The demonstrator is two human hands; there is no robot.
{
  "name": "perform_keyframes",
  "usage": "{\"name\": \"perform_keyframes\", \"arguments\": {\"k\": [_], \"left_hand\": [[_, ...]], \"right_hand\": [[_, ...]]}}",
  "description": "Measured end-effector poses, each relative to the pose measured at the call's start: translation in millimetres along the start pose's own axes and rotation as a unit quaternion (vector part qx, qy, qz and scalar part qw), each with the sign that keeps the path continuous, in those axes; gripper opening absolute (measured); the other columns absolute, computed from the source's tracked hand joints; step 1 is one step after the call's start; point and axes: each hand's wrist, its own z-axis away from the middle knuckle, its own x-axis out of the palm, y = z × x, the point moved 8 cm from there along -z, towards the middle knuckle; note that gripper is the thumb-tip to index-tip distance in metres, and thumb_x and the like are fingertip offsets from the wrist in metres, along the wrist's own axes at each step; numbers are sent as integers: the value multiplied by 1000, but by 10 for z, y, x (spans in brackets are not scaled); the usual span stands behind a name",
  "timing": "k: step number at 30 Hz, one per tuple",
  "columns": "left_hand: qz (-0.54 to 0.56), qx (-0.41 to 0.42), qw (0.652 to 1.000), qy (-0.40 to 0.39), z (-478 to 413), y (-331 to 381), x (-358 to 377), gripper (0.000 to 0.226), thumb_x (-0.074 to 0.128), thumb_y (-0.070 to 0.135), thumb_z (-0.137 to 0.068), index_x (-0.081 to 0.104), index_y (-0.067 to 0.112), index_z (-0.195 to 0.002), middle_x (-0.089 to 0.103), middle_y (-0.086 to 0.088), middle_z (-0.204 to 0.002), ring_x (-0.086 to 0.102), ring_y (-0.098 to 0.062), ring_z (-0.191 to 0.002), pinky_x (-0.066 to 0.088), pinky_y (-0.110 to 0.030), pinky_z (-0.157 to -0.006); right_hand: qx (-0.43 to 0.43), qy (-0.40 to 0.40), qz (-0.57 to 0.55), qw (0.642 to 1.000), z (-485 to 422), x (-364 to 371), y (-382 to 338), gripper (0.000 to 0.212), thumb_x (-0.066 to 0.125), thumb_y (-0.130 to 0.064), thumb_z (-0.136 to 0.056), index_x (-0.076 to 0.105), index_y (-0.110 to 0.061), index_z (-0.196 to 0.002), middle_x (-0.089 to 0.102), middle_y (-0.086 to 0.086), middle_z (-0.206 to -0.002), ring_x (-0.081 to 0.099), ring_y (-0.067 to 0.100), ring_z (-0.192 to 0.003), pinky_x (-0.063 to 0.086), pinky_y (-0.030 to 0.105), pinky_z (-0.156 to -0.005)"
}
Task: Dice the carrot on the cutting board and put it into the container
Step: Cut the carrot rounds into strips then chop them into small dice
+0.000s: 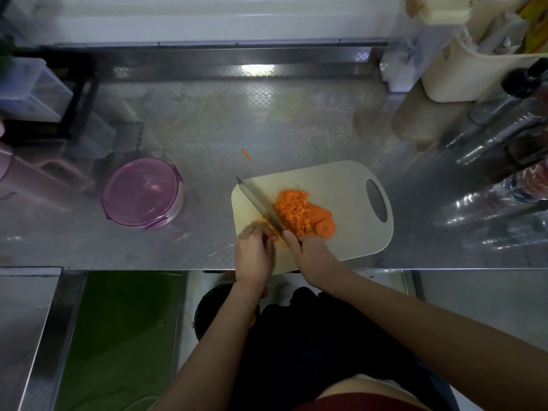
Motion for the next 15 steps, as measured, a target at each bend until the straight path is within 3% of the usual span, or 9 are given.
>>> {"name": "perform_keyframes", "arguments": {"k": [3,7,12,15], "left_hand": [[-11,5,1000,4,17,7,-1,1,61,6,-80,61,5,-80,59,-13,-86,55,-31,-82,48,-44,-74],[-25,0,1000,4,23,-1,-12,7,63,9,-81,65,4,-85,58,-13,-92,55,-31,-88,47,-43,-80],[-11,-7,1000,3,12,0,-62,13,66,11,-81,70,2,-90,61,-13,-95,55,-31,-93,46,-41,-85],[3,-12,1000,-3,30,-9,-83,21,70,13,-80,71,5,-99,63,-10,-101,57,-28,-97,46,-37,-90]], "right_hand": [[5,6,23,1000,-50,-7,-41,53,31,-48,-98,45,-14,-60,52,9,-65,52,24,-69,42,35,-67],[12,-31,52,998,-115,-55,-119,40,23,-46,-99,28,-29,-63,50,8,-85,46,20,-81,35,29,-74],[21,-24,4,999,-75,-119,-44,40,24,-52,-97,32,-30,-64,49,7,-84,46,19,-80,35,30,-75],[2,12,-28,1000,-57,-164,-37,54,29,-51,-97,41,-20,-55,51,5,-62,50,21,-63,37,30,-68]]}}
